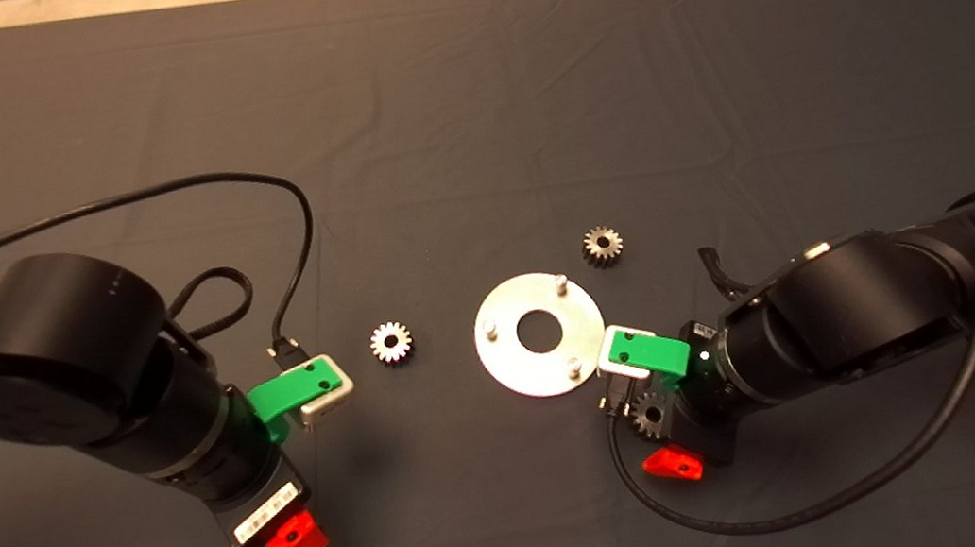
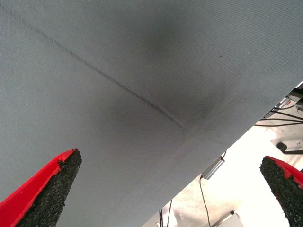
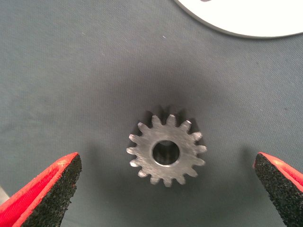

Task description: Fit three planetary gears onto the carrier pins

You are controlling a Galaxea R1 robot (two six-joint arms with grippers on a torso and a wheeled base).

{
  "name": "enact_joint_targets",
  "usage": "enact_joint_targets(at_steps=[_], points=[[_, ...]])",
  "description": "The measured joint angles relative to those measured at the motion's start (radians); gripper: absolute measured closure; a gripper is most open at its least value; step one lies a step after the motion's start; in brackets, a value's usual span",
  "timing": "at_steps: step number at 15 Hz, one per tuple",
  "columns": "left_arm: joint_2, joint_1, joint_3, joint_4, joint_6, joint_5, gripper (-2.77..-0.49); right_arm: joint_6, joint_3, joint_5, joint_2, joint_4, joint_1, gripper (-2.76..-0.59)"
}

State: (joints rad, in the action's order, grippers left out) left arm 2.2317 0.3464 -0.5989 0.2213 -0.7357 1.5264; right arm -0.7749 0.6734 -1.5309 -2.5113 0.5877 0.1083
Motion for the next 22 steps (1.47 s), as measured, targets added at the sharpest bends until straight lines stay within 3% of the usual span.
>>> enact_joint_targets(at_steps=[12, 14, 22], points=[[-0.002, 0.000, -0.003, 0.000, 0.000, 0.000, -2.77, 0.031, 0.000, 0.000, 0.013, 0.015, -0.017, -2.69], [-0.002, 0.000, -0.004, 0.000, 0.000, 0.000, -2.77, 0.031, 0.000, 0.000, 0.013, 0.015, -0.017, -2.52], [-0.007, 0.000, -0.004, 0.000, 0.000, 0.000, -2.77, 0.034, 0.000, 0.001, 0.013, 0.019, -0.039, -2.27]])
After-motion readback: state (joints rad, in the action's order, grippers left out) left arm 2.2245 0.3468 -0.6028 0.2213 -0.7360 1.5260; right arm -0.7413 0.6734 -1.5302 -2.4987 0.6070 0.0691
